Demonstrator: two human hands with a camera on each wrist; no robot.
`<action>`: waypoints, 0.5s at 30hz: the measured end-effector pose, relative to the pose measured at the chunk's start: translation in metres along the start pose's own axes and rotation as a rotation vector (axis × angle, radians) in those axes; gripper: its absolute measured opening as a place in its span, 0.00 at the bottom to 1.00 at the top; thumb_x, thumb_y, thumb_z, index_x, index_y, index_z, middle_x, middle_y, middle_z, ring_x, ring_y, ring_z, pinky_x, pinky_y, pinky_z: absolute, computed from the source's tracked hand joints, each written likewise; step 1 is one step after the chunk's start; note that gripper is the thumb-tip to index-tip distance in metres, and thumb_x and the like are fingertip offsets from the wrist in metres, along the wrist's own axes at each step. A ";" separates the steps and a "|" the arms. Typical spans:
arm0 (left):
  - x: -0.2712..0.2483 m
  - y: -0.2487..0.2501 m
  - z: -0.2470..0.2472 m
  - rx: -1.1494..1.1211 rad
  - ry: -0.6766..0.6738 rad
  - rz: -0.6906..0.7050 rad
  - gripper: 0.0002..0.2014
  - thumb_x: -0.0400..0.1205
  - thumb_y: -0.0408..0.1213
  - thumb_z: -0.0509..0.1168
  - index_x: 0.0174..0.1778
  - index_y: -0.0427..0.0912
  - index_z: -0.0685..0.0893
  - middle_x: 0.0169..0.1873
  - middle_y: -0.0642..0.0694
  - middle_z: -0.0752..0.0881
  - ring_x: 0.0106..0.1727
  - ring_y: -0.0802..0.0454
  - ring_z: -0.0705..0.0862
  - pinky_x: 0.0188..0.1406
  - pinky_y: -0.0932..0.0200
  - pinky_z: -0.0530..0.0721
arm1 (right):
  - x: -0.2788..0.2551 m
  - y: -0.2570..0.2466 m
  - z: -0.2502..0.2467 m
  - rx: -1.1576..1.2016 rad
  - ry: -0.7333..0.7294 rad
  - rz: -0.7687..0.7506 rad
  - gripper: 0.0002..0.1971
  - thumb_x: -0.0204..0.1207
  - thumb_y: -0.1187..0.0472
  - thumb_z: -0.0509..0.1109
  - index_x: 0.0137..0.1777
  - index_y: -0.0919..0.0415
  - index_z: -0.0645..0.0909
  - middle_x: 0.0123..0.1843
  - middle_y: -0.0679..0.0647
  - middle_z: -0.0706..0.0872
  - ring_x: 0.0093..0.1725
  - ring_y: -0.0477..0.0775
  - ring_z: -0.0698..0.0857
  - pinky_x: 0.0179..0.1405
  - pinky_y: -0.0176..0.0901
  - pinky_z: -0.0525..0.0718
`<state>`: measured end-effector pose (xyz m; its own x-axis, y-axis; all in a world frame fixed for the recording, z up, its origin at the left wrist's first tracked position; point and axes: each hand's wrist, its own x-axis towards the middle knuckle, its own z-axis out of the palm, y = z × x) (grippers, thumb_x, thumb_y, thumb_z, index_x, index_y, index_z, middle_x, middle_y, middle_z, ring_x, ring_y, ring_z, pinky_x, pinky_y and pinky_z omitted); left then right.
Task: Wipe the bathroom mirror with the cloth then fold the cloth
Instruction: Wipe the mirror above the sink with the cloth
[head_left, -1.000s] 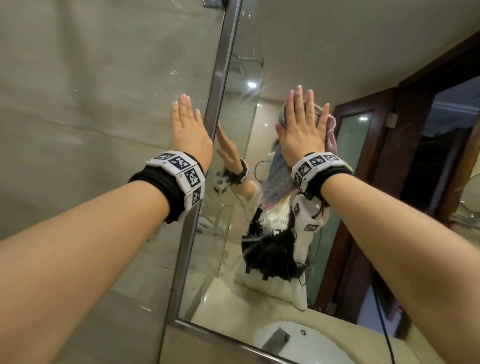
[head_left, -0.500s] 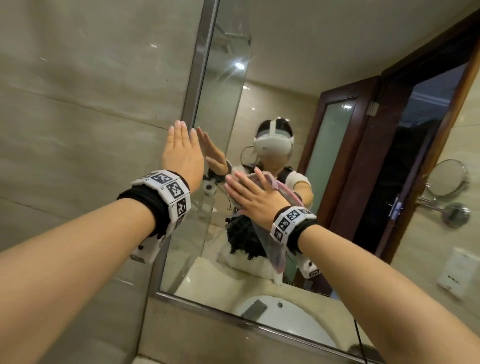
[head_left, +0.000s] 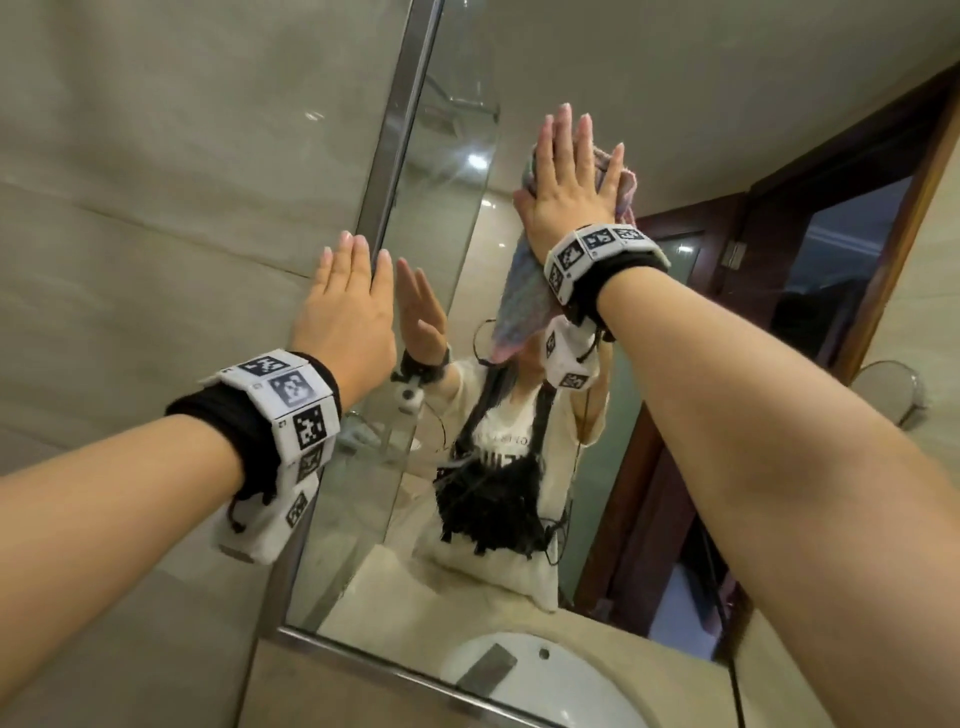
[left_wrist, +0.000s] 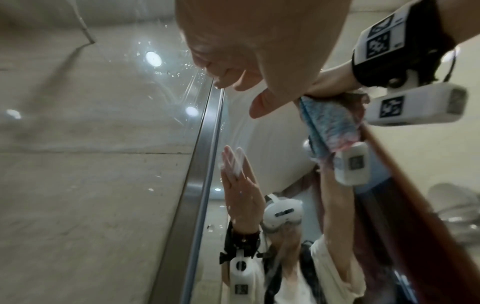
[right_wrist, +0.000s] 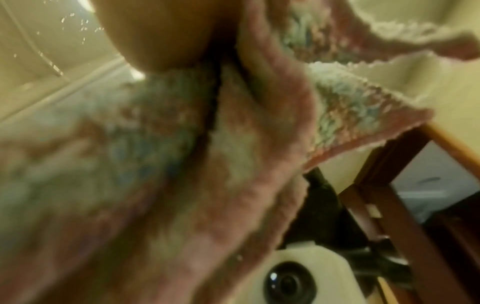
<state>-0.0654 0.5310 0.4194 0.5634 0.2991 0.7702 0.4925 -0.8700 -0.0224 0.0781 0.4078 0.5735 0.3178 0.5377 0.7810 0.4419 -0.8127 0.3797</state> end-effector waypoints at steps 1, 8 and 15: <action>0.002 0.000 -0.002 -0.018 0.012 -0.004 0.33 0.81 0.33 0.50 0.81 0.31 0.44 0.81 0.30 0.48 0.83 0.36 0.44 0.82 0.44 0.43 | 0.007 -0.005 -0.004 0.005 -0.012 0.006 0.34 0.84 0.48 0.47 0.82 0.61 0.36 0.84 0.56 0.35 0.83 0.59 0.36 0.76 0.69 0.34; -0.006 -0.003 -0.007 -0.219 0.030 -0.096 0.34 0.82 0.32 0.49 0.80 0.30 0.39 0.82 0.33 0.44 0.83 0.41 0.41 0.82 0.49 0.39 | 0.037 -0.052 -0.015 -0.004 -0.037 -0.081 0.34 0.84 0.46 0.47 0.82 0.60 0.36 0.84 0.56 0.35 0.83 0.59 0.35 0.77 0.70 0.34; -0.027 -0.010 0.006 -0.213 0.072 -0.075 0.31 0.84 0.32 0.46 0.81 0.31 0.40 0.82 0.34 0.44 0.83 0.41 0.40 0.82 0.49 0.38 | 0.022 -0.085 0.002 -0.029 -0.045 -0.229 0.35 0.84 0.45 0.47 0.82 0.60 0.36 0.84 0.56 0.35 0.83 0.60 0.36 0.77 0.69 0.34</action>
<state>-0.0816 0.5334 0.3946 0.4778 0.3437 0.8084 0.3759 -0.9118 0.1655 0.0489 0.4889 0.5575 0.2497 0.7178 0.6499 0.4830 -0.6741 0.5589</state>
